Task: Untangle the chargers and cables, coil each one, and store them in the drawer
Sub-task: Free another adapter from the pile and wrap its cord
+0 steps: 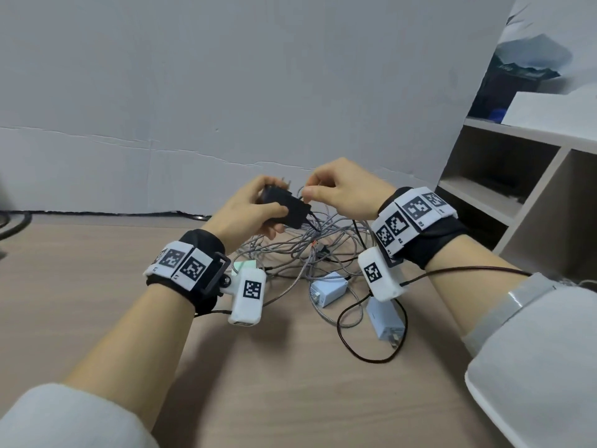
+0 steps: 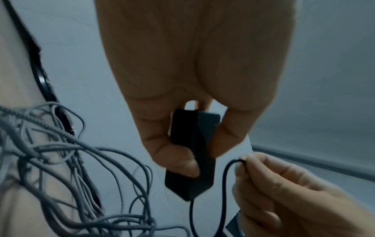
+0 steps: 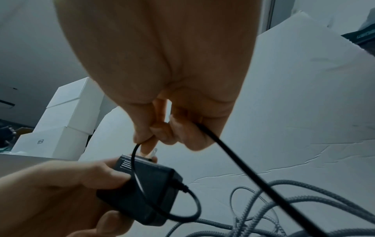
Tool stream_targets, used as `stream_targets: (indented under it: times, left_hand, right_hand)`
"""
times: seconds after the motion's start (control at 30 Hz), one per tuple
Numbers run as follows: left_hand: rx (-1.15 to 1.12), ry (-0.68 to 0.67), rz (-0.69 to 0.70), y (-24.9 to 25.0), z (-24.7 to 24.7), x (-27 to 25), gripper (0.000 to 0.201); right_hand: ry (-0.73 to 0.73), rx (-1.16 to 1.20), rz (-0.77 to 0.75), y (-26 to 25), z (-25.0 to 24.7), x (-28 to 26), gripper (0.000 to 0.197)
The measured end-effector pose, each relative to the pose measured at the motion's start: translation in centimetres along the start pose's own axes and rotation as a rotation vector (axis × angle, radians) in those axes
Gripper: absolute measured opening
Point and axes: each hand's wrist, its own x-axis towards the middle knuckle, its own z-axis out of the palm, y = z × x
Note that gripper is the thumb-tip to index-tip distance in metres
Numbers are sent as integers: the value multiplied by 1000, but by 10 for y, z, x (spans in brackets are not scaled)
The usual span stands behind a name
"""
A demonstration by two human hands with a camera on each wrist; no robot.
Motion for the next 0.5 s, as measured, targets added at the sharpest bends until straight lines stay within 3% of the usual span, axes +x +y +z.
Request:
stream_targets:
  times: [0.1, 0.17, 0.27, 0.5]
  left_hand:
    - [-104, -111, -28, 3, 3, -3, 39]
    - [-31, -107, -7, 4, 4, -3, 44]
    - [93, -76, 30, 3, 3, -3, 36]
    - [129, -51, -78, 2, -8, -3, 29]
  right_hand:
    - [27, 27, 4, -2, 3, 4, 21]
    - [18, 45, -2, -3, 5, 4, 20]
    - [28, 61, 2, -4, 8, 5, 19]
    - [52, 119, 75, 10, 4, 4, 13]
